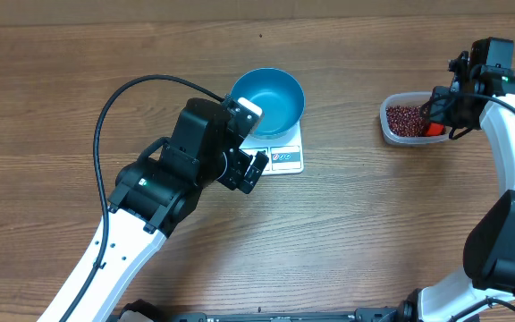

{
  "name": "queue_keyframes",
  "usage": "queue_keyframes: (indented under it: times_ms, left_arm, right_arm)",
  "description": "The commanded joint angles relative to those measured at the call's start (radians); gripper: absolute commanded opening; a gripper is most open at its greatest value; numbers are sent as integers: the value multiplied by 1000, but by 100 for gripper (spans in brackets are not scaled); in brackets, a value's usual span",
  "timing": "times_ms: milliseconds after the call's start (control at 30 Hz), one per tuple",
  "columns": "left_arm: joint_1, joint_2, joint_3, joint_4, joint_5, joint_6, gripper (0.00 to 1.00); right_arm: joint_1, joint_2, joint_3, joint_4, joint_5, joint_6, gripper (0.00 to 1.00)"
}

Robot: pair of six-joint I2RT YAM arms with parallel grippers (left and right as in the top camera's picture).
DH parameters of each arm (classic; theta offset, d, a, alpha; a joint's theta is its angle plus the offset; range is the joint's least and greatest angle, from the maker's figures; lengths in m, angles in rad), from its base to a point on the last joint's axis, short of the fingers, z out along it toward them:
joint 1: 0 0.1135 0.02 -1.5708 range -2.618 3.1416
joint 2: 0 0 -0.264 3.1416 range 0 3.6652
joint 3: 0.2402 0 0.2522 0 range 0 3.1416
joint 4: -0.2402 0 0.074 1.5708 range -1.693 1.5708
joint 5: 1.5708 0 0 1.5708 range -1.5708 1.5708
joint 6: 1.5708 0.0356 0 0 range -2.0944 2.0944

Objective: Scoop item into bowl and weigh 150g on scale
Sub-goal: 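Dip the red scoop into the beans and scoop with the right gripper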

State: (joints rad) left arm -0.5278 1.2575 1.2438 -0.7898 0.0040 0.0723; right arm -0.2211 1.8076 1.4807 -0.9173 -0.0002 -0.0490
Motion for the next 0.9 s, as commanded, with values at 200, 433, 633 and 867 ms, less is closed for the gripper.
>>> queue_keyframes:
  times_ms: [200,433,633,867]
  left_arm:
    - [4,-1,-5,0,8,-16,100]
    - [4,-1,-5,0,7,-16,100]
    - [4,-1,-5,0,8,-16,100]
    - [4,-1,-5,0,7,-16,99]
  right_arm:
    - [3,3,11,-12,-73,-1,4]
    - [3,32,11,-23,-74,-1,4]
    - [3,67,11,-30,-127,-2,4]
    - [3,68,11,-31,-191,-9,4]
